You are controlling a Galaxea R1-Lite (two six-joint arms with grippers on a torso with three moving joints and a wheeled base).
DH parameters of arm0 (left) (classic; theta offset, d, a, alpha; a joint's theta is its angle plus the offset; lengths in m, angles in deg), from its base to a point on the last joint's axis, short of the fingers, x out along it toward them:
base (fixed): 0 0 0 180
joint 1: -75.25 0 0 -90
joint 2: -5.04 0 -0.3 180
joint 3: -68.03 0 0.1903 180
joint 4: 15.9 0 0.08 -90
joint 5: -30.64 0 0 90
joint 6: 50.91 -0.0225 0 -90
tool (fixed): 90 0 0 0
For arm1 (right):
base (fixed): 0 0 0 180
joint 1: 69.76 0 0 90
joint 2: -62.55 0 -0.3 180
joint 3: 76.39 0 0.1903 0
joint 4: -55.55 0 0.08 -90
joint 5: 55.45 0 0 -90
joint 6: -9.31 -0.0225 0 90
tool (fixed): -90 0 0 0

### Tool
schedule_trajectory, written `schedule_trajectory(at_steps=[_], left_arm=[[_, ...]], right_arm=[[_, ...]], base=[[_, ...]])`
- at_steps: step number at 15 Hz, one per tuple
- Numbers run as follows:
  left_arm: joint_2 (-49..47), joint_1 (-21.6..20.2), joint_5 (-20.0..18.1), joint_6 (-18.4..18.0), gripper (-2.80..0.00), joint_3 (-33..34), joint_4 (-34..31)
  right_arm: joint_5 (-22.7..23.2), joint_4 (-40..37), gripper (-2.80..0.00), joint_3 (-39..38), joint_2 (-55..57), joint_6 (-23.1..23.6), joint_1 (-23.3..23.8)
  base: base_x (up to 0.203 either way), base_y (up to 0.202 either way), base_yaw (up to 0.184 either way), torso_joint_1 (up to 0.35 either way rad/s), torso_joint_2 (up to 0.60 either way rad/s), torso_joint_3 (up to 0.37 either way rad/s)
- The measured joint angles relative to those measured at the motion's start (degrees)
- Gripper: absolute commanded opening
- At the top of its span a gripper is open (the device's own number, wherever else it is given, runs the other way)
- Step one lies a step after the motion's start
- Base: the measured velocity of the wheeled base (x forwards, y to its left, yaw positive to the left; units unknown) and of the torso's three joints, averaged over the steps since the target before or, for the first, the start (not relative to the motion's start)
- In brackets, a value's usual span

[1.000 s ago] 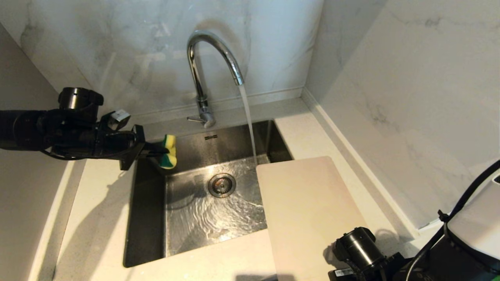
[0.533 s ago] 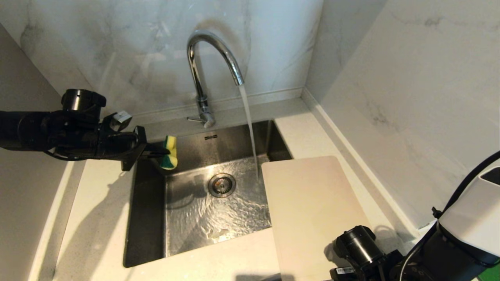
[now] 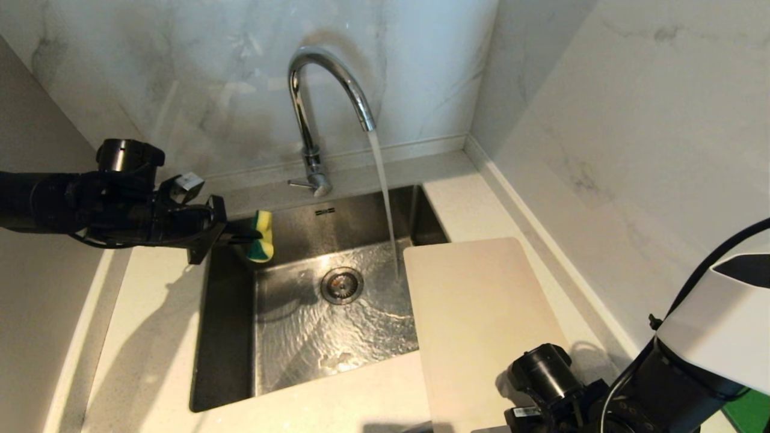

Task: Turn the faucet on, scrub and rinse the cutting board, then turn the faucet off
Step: Put down the cutting board

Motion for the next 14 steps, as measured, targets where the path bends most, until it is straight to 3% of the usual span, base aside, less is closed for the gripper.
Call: schedule_trajectory(at_steps=[14], left_arm=[[-0.87, 0.00, 0.09, -0.04, -2.80, -0.22, 0.06]], right_arm=[[0.18, 0.33, -2.80, 0.22, 2.20, 0.51, 0.36]], base=[[0.000, 0.000, 0.000, 0.000, 0.00, 0.000]])
